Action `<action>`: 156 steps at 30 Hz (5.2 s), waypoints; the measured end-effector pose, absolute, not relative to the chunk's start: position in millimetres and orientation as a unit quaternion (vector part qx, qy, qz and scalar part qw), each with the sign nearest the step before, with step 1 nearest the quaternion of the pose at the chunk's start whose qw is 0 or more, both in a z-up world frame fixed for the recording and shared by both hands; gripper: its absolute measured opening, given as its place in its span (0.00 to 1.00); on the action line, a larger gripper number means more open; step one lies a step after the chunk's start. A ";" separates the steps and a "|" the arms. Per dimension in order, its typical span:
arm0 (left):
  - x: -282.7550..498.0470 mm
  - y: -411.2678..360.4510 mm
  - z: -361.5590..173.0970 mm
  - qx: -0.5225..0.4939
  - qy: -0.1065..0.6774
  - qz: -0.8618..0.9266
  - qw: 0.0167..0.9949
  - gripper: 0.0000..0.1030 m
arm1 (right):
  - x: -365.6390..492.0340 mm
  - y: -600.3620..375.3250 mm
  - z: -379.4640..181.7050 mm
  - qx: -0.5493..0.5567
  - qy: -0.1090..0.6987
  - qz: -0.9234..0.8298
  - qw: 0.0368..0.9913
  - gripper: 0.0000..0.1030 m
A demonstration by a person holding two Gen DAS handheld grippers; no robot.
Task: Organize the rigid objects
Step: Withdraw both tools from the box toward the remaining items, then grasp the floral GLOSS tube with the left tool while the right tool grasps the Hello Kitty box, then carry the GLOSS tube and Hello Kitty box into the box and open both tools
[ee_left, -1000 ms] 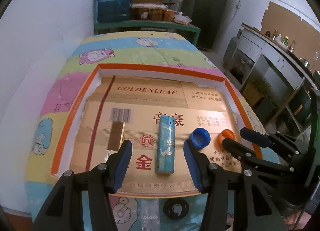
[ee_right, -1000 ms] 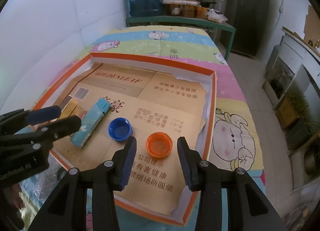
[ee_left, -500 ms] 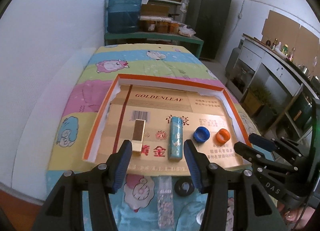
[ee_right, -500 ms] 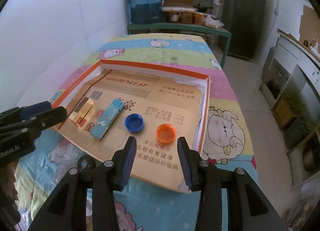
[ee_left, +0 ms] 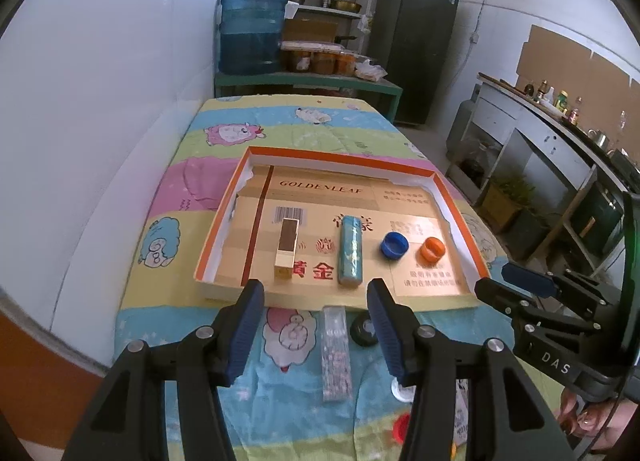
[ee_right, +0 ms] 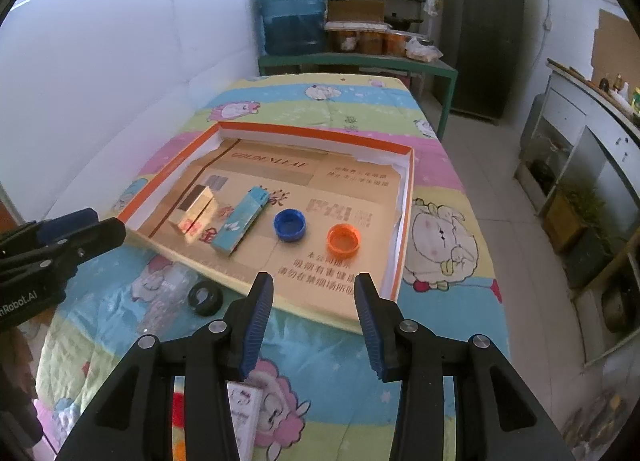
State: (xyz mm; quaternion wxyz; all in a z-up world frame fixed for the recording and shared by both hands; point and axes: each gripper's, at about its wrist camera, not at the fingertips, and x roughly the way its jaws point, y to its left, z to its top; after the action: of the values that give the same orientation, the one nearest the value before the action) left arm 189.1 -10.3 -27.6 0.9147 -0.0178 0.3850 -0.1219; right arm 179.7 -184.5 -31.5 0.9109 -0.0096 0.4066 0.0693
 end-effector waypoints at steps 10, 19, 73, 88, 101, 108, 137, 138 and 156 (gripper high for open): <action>157.0 -5.0 -20.4 -0.011 0.372 -0.136 0.918 0.59 | 141.3 -176.5 -19.5 -0.003 0.398 0.080 0.914 0.44; 143.9 -3.6 -35.2 -0.007 0.381 -0.143 0.913 0.63 | 118.8 -168.4 -28.3 0.002 0.409 0.075 0.909 0.54; 187.5 -23.1 -113.3 0.027 0.442 -0.120 0.889 0.20 | 122.4 -144.2 -97.8 -0.026 0.478 0.073 0.875 0.26; 180.7 -15.9 -102.2 0.007 0.432 -0.129 0.892 0.20 | 119.8 -150.4 -88.3 -0.021 0.468 0.064 0.881 0.26; 164.9 -20.7 -65.6 0.003 0.399 -0.147 0.905 0.20 | 121.0 -154.6 -65.4 -0.024 0.442 0.056 0.895 0.26; 161.1 -23.6 -47.4 0.004 0.383 -0.148 0.912 0.20 | 125.5 -156.0 -47.0 -0.031 0.423 0.055 0.904 0.26; 226.1 -38.9 -1.1 0.017 0.359 -0.159 0.919 0.20 | 204.1 -171.4 16.3 -0.044 0.362 0.077 0.928 0.26; 231.2 -40.6 -0.6 0.015 0.361 -0.163 0.918 0.20 | 209.6 -173.1 17.3 -0.044 0.362 0.078 0.928 0.26; 334.1 -71.4 -21.6 0.027 0.412 -0.160 0.897 0.20 | 329.1 -202.7 -3.5 -0.027 0.415 0.107 0.903 0.26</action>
State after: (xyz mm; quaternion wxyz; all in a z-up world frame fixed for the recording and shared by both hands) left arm 334.1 -71.4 -21.6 0.8968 0.0273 0.4116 -0.1597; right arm 329.1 -202.7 -3.5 0.9032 -0.0268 0.4147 0.1073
